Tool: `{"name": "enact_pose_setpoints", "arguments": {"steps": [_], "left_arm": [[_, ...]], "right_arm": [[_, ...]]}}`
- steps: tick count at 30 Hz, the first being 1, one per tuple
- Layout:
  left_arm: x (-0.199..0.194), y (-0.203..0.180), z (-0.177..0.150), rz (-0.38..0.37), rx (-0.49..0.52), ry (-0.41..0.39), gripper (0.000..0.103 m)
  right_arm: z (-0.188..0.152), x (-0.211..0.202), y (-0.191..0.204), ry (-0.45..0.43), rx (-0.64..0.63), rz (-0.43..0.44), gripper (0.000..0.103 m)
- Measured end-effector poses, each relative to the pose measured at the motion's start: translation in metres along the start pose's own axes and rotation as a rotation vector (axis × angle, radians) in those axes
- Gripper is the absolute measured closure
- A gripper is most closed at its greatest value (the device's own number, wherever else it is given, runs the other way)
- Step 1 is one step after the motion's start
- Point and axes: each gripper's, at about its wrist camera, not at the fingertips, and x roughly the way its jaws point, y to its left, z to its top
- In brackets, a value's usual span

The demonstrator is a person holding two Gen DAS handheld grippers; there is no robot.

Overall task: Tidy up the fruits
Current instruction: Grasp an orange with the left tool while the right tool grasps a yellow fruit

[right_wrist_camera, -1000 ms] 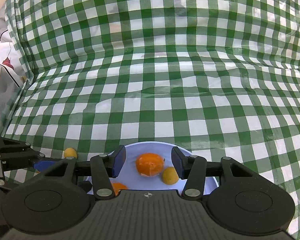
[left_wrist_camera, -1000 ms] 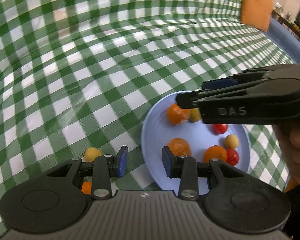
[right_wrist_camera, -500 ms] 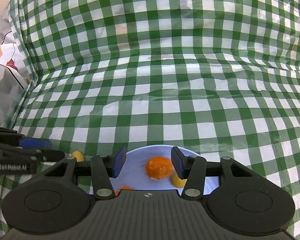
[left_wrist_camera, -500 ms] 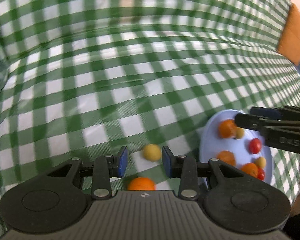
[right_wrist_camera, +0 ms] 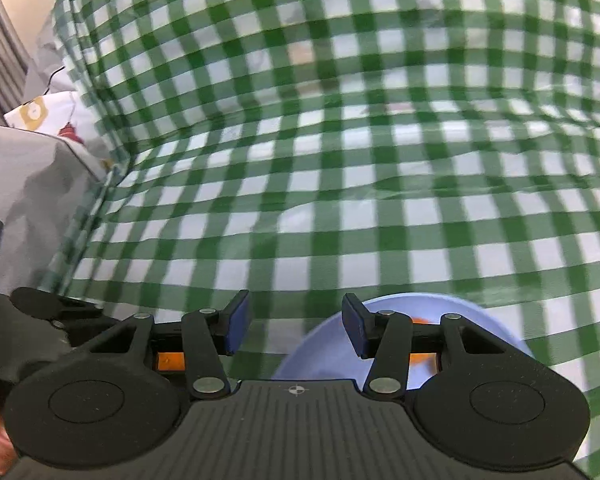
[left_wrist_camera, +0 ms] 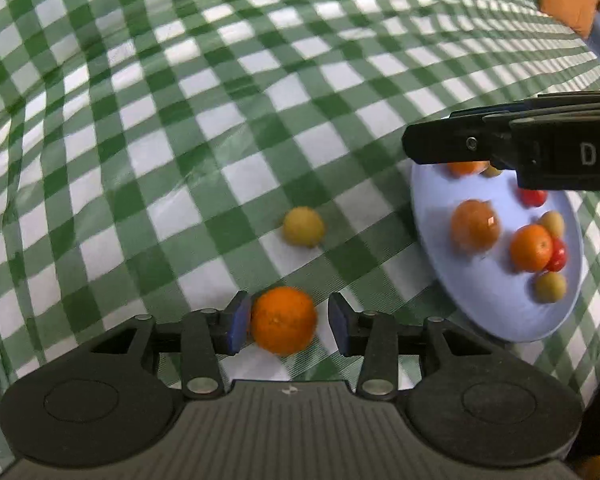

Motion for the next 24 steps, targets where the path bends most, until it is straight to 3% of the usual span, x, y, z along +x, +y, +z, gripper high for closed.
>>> {"name": "enact_pose_setpoints", "arguments": {"steps": [2, 8, 19, 22, 23, 24], "left_arm": [[0.003, 0.003, -0.002, -0.001, -0.001, 0.01, 0.063], [-0.005, 0.013, -0.006, 0.027, -0.027, -0.008, 0.064], [-0.022, 0.053, -0.012, 0.09, -0.122, -0.024, 0.064], [-0.025, 0.054, -0.01, 0.09, -0.128, -0.034, 0.064], [-0.027, 0.055, -0.009, 0.091, -0.133, -0.039, 0.064], [-0.029, 0.056, -0.008, 0.095, -0.139, -0.046, 0.064]], "right_arm": [[0.002, 0.01, 0.005, 0.017, 0.005, 0.025, 0.051], [0.006, 0.043, 0.026, 0.062, -0.009, 0.051, 0.051], [-0.004, 0.088, 0.051, 0.14, -0.121, -0.026, 0.052], [-0.009, 0.097, 0.059, 0.153, -0.169, -0.064, 0.06], [-0.011, 0.097, 0.062, 0.145, -0.194, -0.078, 0.072], [-0.012, 0.096, 0.065, 0.141, -0.214, -0.086, 0.078]]}}
